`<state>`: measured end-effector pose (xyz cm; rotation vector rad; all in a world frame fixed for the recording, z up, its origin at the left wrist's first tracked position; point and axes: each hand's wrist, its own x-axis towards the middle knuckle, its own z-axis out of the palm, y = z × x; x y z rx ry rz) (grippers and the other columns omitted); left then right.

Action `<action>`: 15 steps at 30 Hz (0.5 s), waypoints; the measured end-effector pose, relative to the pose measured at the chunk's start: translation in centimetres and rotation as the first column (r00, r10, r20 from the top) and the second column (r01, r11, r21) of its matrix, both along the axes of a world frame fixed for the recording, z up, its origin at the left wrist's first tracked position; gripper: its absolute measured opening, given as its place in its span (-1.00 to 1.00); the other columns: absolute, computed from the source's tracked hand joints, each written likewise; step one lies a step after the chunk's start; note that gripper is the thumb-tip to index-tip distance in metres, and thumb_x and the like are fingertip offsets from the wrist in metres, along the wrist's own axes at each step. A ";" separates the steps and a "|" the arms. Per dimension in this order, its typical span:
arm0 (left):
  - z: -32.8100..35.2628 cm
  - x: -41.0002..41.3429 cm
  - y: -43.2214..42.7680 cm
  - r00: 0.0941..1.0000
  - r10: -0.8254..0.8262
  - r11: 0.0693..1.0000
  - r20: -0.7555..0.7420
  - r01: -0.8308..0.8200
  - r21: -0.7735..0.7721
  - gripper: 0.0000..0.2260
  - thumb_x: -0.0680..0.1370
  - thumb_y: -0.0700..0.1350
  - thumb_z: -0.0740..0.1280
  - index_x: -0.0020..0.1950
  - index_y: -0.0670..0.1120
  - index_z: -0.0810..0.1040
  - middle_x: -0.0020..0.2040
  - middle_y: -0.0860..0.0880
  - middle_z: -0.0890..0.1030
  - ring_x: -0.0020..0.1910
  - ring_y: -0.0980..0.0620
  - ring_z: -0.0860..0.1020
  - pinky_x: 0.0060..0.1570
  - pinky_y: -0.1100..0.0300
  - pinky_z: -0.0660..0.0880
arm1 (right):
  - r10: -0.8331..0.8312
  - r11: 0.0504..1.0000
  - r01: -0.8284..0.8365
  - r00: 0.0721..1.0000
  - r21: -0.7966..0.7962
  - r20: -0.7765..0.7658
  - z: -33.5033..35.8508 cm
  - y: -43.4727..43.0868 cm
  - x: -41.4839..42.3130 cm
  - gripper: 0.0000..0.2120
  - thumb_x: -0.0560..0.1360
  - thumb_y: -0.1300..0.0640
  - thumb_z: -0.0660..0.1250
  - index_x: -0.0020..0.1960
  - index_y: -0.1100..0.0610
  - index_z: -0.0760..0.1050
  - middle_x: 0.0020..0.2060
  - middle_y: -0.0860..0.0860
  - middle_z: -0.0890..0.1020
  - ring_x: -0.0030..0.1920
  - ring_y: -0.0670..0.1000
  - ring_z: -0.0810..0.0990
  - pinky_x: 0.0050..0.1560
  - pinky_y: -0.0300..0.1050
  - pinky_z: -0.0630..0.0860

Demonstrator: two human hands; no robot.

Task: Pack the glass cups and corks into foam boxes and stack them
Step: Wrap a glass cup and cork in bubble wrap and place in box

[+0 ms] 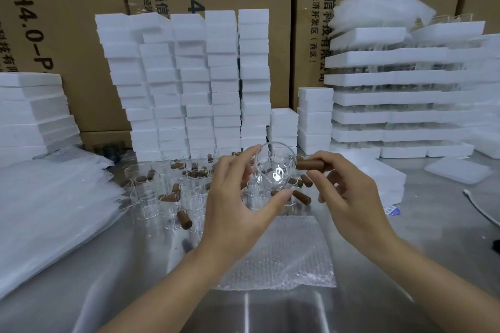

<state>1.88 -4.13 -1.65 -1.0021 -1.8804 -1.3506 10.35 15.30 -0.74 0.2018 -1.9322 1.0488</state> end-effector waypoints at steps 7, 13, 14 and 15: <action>-0.3 0.3 0.0 0.996 -0.089 0.995 -0.001 0.088 -0.044 -0.13 0.52 0.33 0.46 0.73 0.20 0.14 0.35 0.27 0.36 0.23 0.02 0.51 0.15 0.35 0.46 | 0.257 0.921 -0.213 0.962 -0.327 0.096 0.8 -0.9 0.3 -0.68 0.64 -0.15 0.28 -0.07 0.05 0.65 -0.33 0.09 0.58 -0.42 0.00 0.51 -0.42 -0.26 0.41; -0.9 -0.2 0.5 0.993 -0.087 0.996 0.085 0.085 0.021 -0.28 0.58 0.38 0.37 0.69 0.35 0.15 0.29 0.30 0.39 0.09 -0.04 0.58 -0.12 0.12 0.62 | 0.323 0.854 -0.227 0.937 -0.469 0.135 0.8 -1.2 0.0 -0.57 0.56 -0.26 0.30 -0.32 0.01 0.57 -0.49 0.04 0.45 -0.49 0.00 0.44 -0.46 -0.24 0.36; -0.9 -0.3 0.5 0.991 -0.090 0.996 0.095 0.087 0.030 -0.30 0.58 0.40 0.35 0.68 0.37 0.17 0.27 0.29 0.40 0.07 -0.04 0.58 -0.14 0.14 0.62 | 0.331 0.847 -0.228 0.933 -0.481 0.142 0.8 -1.2 0.0 -0.56 0.55 -0.27 0.30 -0.33 0.01 0.57 -0.50 0.05 0.43 -0.50 0.01 0.42 -0.46 -0.23 0.35; -0.9 -0.3 0.5 0.990 -0.094 0.995 0.102 0.091 0.038 -0.32 0.58 0.40 0.34 0.67 0.38 0.20 0.26 0.27 0.41 0.05 -0.04 0.59 -0.15 0.17 0.61 | 0.336 0.845 -0.227 0.930 -0.483 0.151 0.8 -1.1 0.0 -0.56 0.55 -0.26 0.30 -0.34 0.01 0.56 -0.50 0.05 0.42 -0.50 0.02 0.41 -0.46 -0.22 0.35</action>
